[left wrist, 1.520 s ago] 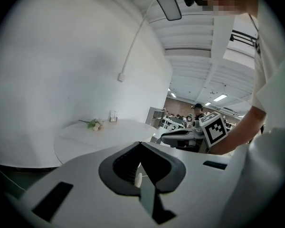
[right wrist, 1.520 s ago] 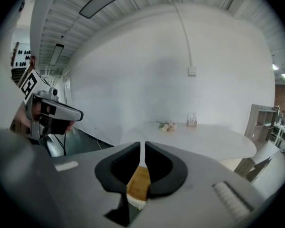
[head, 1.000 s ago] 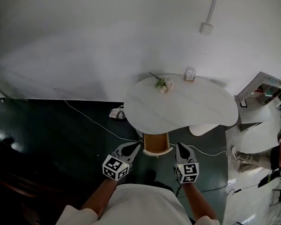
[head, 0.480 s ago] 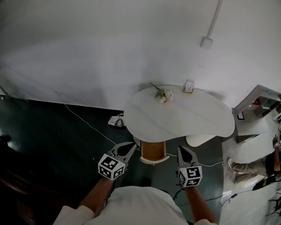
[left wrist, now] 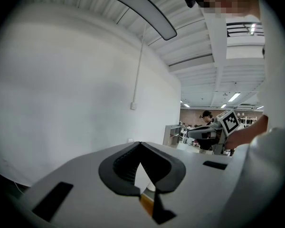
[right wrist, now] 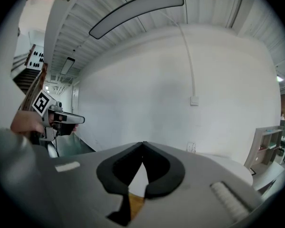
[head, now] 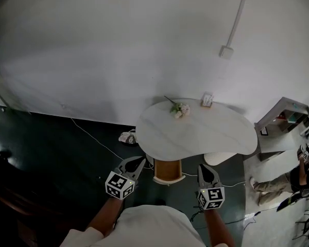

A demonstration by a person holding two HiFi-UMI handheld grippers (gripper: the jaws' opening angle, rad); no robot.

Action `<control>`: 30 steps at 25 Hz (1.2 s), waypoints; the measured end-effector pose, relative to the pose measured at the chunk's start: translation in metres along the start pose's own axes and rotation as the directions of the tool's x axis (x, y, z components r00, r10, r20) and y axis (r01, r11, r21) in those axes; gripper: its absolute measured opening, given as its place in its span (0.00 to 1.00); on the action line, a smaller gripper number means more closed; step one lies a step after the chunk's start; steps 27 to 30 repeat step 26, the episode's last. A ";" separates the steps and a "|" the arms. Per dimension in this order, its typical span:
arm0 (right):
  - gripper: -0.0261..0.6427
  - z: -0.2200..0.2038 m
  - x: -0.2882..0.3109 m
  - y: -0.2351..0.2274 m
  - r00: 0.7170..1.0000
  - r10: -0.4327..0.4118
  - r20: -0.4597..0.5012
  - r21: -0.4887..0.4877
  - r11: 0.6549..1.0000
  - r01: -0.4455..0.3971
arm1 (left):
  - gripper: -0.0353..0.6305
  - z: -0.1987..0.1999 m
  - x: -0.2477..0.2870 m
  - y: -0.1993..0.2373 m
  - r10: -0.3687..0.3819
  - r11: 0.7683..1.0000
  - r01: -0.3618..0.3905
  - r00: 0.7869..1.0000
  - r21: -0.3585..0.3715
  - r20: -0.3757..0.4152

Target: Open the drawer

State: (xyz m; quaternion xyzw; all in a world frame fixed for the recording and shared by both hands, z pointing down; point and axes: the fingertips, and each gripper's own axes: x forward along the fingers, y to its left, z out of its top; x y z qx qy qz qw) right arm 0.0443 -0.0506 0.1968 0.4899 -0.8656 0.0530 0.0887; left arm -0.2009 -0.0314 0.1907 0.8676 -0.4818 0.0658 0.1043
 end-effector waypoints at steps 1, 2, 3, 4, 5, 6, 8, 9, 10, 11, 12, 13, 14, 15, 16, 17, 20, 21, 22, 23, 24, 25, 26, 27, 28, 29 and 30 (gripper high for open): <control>0.06 0.000 0.000 0.000 1.000 0.003 0.001 -0.003 1.000 -0.003 | 0.06 -0.001 0.000 0.001 0.001 1.000 -0.001 1.000 -0.004 -0.002; 0.06 0.001 -0.001 0.000 1.000 0.006 0.001 -0.004 1.000 -0.006 | 0.06 -0.002 0.001 0.001 0.001 1.000 -0.001 1.000 -0.006 -0.004; 0.06 0.001 -0.002 0.000 1.000 0.008 0.001 -0.001 1.000 -0.008 | 0.06 -0.002 0.001 0.000 0.001 1.000 -0.001 1.000 -0.008 -0.006; 0.06 0.001 -0.002 0.000 1.000 0.009 0.001 0.004 1.000 -0.009 | 0.06 -0.002 0.001 0.000 0.001 1.000 -0.001 1.000 -0.008 -0.007; 0.06 0.002 -0.002 -0.001 1.000 0.008 0.000 0.010 1.000 -0.008 | 0.06 -0.002 0.002 0.000 0.000 1.000 0.000 1.000 -0.009 -0.007; 0.06 0.001 -0.001 -0.001 1.000 0.006 -0.001 0.015 1.000 -0.006 | 0.06 -0.002 0.002 0.000 -0.001 1.000 0.000 1.000 -0.010 -0.006; 0.06 -0.001 0.000 -0.001 1.000 0.005 -0.004 0.020 1.000 -0.005 | 0.06 -0.003 0.003 0.000 -0.001 1.000 0.001 1.000 -0.015 -0.005; 0.06 -0.002 -0.001 -0.001 1.000 0.006 -0.004 0.019 1.000 -0.006 | 0.06 -0.004 0.003 0.000 -0.001 1.000 0.001 1.000 -0.018 -0.005; 0.06 -0.003 -0.001 -0.001 1.000 0.006 -0.005 0.018 1.000 -0.006 | 0.06 -0.005 0.003 -0.001 -0.001 1.000 0.001 1.000 -0.021 -0.004; 0.06 -0.003 -0.002 -0.001 1.000 0.007 -0.007 0.018 1.000 -0.007 | 0.06 -0.006 0.004 -0.002 -0.001 1.000 0.001 1.000 -0.023 -0.004; 0.06 -0.004 -0.002 -0.002 1.000 0.007 -0.008 0.018 1.000 -0.007 | 0.06 -0.007 0.005 -0.003 -0.001 1.000 0.001 1.000 -0.025 -0.003; 0.06 -0.004 -0.002 -0.004 1.000 0.006 -0.009 0.018 1.000 -0.006 | 0.06 -0.007 0.006 -0.003 -0.001 1.000 0.001 1.000 -0.027 -0.002; 0.06 -0.005 -0.003 -0.005 1.000 0.004 -0.010 0.018 1.000 -0.004 | 0.06 -0.007 0.006 -0.004 -0.002 1.000 0.002 1.000 -0.029 -0.002; 0.06 -0.005 -0.004 -0.006 1.000 0.002 -0.010 0.018 1.000 -0.002 | 0.06 -0.007 0.006 -0.005 -0.002 1.000 0.002 1.000 -0.031 -0.001; 0.06 -0.005 -0.005 -0.006 1.000 0.001 -0.010 0.019 1.000 -0.001 | 0.06 -0.008 0.006 -0.006 -0.002 0.999 0.002 1.000 -0.034 -0.001; 0.06 -0.005 -0.006 -0.006 1.000 -0.001 -0.009 0.019 1.000 0.001 | 0.06 -0.009 0.005 -0.007 -0.004 0.999 0.004 1.000 -0.036 -0.001; 0.06 -0.007 -0.007 -0.005 1.000 -0.003 -0.009 0.020 1.000 0.003 | 0.06 -0.014 0.004 -0.009 -0.009 0.999 0.008 1.000 -0.041 -0.005; 0.06 -0.007 -0.007 -0.006 1.000 -0.004 -0.010 0.021 1.000 0.004 | 0.06 -0.015 0.004 -0.009 -0.010 0.999 0.010 1.000 -0.043 -0.008; 0.06 -0.008 -0.007 -0.007 1.000 -0.005 -0.011 0.022 1.000 0.006 | 0.06 -0.016 0.005 -0.009 -0.011 0.999 0.011 1.000 -0.044 -0.010; 0.06 -0.008 -0.006 -0.007 1.000 -0.007 -0.013 0.024 1.000 0.007 | 0.06 -0.016 0.005 -0.009 -0.012 0.999 0.011 1.000 -0.045 -0.012; 0.06 -0.009 -0.006 -0.007 1.000 -0.008 -0.014 0.026 1.000 0.008 | 0.06 -0.017 0.005 -0.009 -0.013 0.999 0.012 1.000 -0.046 -0.013; 0.06 -0.010 -0.006 -0.007 1.000 -0.009 -0.015 0.028 1.000 0.009 | 0.06 -0.018 0.005 -0.009 -0.013 0.999 0.013 1.000 -0.047 -0.014; 0.06 -0.011 -0.006 -0.007 1.000 -0.010 -0.016 0.029 1.000 0.010 | 0.06 -0.019 0.005 -0.009 -0.014 0.999 0.013 1.000 -0.047 -0.015; 0.06 -0.011 -0.006 -0.007 1.000 -0.010 -0.016 0.029 1.000 0.010 | 0.06 -0.019 0.005 -0.009 -0.014 0.999 0.013 1.000 -0.047 -0.015; 0.06 -0.011 -0.006 -0.007 1.000 -0.010 -0.016 0.029 1.000 0.010 | 0.06 -0.019 0.005 -0.009 -0.014 0.999 0.013 1.000 -0.047 -0.015; 0.06 -0.011 -0.006 -0.007 1.000 -0.010 -0.016 0.029 1.000 0.010 | 0.06 -0.019 0.005 -0.009 -0.014 0.999 0.013 1.000 -0.047 -0.015; 0.06 -0.011 -0.006 -0.007 1.000 -0.010 -0.016 0.029 1.000 0.010 | 0.06 -0.019 0.005 -0.009 -0.014 0.999 0.013 1.000 -0.047 -0.015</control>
